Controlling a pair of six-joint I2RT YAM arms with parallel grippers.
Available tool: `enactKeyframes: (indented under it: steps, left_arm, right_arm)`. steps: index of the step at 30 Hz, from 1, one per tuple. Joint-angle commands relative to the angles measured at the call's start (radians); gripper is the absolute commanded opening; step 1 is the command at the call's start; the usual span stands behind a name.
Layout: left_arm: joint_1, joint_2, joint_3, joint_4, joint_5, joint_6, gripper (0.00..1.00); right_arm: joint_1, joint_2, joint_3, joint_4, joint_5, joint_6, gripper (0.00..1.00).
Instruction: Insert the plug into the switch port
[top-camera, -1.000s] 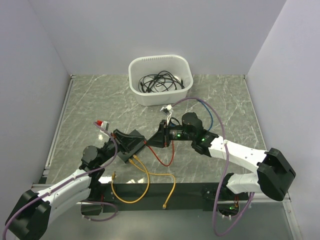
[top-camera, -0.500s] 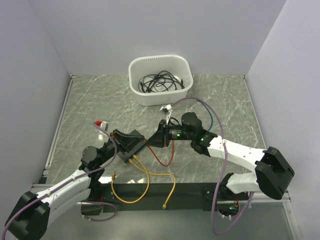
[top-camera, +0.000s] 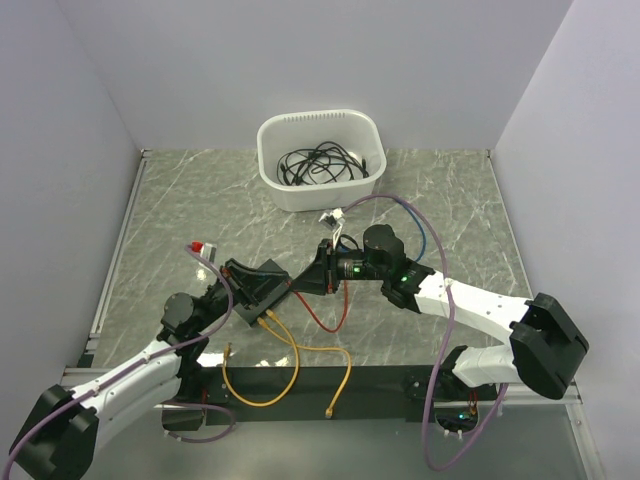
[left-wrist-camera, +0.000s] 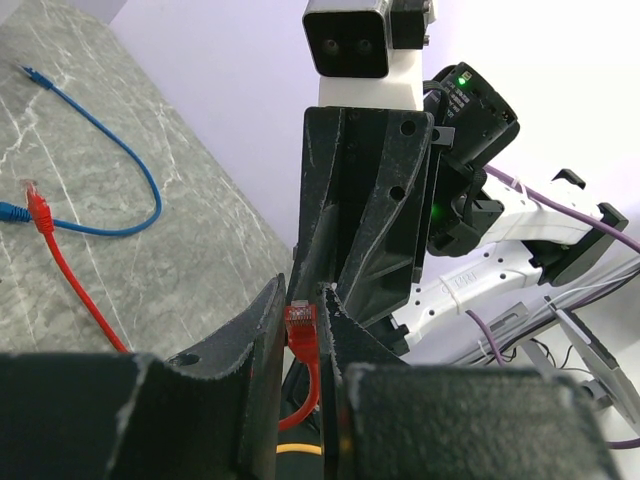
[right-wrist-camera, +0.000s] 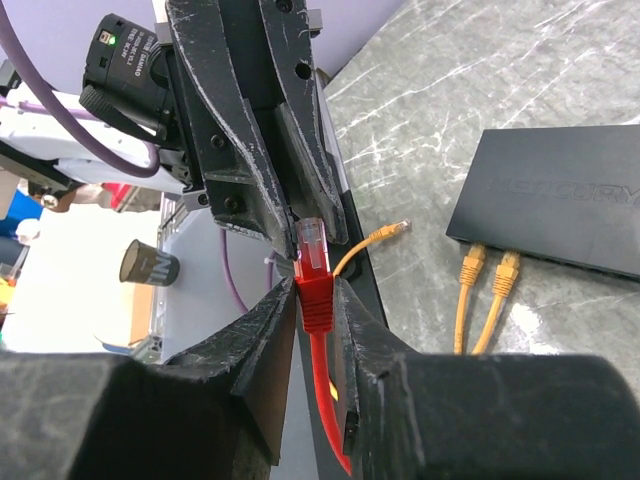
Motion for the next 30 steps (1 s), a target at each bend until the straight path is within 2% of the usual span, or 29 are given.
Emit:
enactKeyframes:
  steps: [1,11,17,20,28,30]
  left_arm:
    - [-0.004,-0.019,0.006,0.024,-0.015,0.022,0.01]
    - [-0.004,-0.036,0.006,0.009,-0.017,0.028,0.01]
    - [-0.004,-0.042,0.007,0.001,-0.022,0.030,0.00]
    - [-0.004,-0.040,0.007,0.003,-0.020,0.028,0.00]
    - [-0.004,-0.025,0.006,0.003,-0.026,0.034,0.00]
    - [-0.004,-0.021,0.010,-0.020,-0.028,0.037,0.01]
  right_arm:
    - [-0.002,0.008,0.000,0.056,-0.018,0.005,0.29]
    - [-0.002,0.017,-0.011,0.071,-0.027,0.009,0.33]
    - [-0.002,0.000,-0.014,0.062,-0.015,0.003,0.31]
    - [-0.002,0.002,-0.011,0.059,-0.021,0.002,0.27]
    - [-0.002,-0.008,-0.009,0.048,-0.049,-0.009,0.01]
    - [-0.002,-0.012,-0.015,0.056,-0.044,-0.009,0.00]
